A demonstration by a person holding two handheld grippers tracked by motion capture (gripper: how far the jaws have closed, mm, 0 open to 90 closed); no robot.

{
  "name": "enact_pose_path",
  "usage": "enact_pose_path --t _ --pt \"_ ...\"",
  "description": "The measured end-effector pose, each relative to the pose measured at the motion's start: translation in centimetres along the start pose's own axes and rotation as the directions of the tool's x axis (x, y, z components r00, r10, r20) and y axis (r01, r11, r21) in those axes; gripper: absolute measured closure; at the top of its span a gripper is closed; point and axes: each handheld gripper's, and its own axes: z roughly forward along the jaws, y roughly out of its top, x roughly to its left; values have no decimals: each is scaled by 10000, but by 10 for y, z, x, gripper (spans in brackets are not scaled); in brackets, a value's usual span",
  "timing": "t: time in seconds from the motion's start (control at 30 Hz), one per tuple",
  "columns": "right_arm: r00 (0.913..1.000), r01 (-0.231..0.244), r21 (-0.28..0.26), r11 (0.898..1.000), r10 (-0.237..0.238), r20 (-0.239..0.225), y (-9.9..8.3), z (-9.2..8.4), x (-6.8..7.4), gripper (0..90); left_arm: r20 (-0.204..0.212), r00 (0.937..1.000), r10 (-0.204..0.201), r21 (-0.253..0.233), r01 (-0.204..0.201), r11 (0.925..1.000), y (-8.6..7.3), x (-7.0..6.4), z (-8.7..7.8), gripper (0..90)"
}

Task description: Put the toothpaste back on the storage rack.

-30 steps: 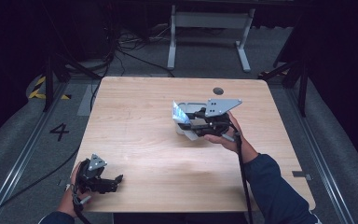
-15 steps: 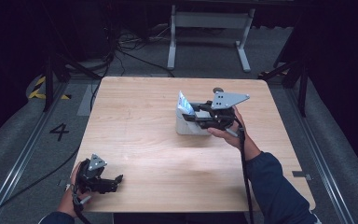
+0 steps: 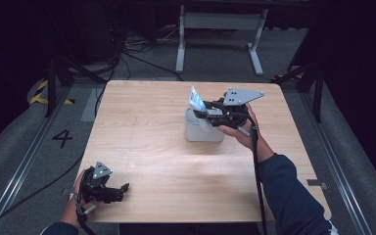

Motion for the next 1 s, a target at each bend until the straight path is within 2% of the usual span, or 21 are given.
enact_pose_path --t 0.63,1.0 --pt "9973 -218 450 9988 185 710 -6 8 -25 629 10 10000 -30 -9 30 10000 0 0 0 0" --pt "9947 -359 714 9968 288 986 -15 14 -33 628 7 10000 -28 -11 28 10000 0 0 0 0"
